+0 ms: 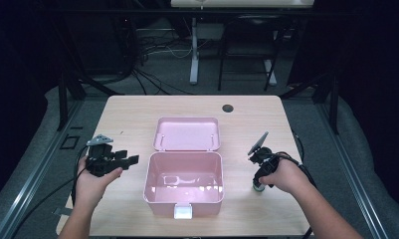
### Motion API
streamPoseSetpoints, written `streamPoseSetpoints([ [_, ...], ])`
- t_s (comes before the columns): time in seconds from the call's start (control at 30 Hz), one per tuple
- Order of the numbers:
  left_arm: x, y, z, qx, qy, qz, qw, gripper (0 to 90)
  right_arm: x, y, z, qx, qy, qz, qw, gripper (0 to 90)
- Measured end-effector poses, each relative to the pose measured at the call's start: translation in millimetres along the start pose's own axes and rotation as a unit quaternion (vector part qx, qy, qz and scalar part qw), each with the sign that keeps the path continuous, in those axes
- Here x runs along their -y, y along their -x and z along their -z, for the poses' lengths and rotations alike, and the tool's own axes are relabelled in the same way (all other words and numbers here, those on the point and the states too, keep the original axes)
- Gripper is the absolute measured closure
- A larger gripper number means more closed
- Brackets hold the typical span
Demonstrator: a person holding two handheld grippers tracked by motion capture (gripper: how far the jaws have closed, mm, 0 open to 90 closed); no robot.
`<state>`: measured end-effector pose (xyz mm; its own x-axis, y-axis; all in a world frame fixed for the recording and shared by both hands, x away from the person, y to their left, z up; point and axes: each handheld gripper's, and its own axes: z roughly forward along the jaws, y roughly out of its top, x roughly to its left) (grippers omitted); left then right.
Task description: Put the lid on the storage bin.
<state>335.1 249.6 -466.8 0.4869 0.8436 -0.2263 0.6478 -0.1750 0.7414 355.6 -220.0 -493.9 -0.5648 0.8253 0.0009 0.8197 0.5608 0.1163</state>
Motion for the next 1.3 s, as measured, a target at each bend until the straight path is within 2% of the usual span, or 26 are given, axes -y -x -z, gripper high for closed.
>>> streamPoseSetpoints([
  [0.27,0.0,-0.1,0.1,0.0,0.0,0.002,1.0,43.5,-1.6,-2.1,12.4,0.0,-0.012,0.007,0.9999,50.1],
  [0.33,0.1,0.0,0.2,0.0,0.0,0.001,1.0,43.4,-1.4,-3.4,14.7,-0.001,0.0,0.006,1.0,50.1],
  [0.4,0.1,0.0,0.2,0.001,0.0,0.001,1.0,43.5,-2.6,-4.5,19.8,0.0,-0.008,0.009,0.9999,50.1],
  [0.43,0.1,-0.1,0.3,0.001,0.0,0.001,1.0,43.5,-2.5,-5.4,20.4,-0.002,0.0,0.008,1.0,50.1],
  [0.5,0.1,-0.1,0.1,0.001,0.0,0.001,1.0,43.4,-4.4,-7.4,26.0,0.0,-0.013,0.014,0.9998,50.1],
  [0.6,0.2,-0.4,0.2,0.001,0.001,0.001,1.0,43.4,-6.1,-11.0,30.0,0.003,-0.01,0.02,0.9998,50.1],
  [0.7,0.2,-0.6,0.3,0.002,0.001,0.002,1.0,43.4,-8.7,-15.3,37.1,0.003,-0.02,0.026,0.9995,50.1],
  [0.87,0.2,-0.8,0.5,0.002,0.001,0.003,1.0,43.4,-11.3,-22.3,45.3,-0.001,-0.008,0.034,0.9994,50.1],
  [1.0,0.2,-0.9,0.8,0.003,0.002,0.005,1.0,43.4,-13.7,-26.9,53.3,-0.002,-0.017,0.038,0.9992,50.1],
  [1.3,0.4,-1.4,0.5,0.004,0.001,0.005,1.0,43.4,-19.5,-37.9,65.2,-0.013,-0.012,0.046,0.9988,50.1],
])
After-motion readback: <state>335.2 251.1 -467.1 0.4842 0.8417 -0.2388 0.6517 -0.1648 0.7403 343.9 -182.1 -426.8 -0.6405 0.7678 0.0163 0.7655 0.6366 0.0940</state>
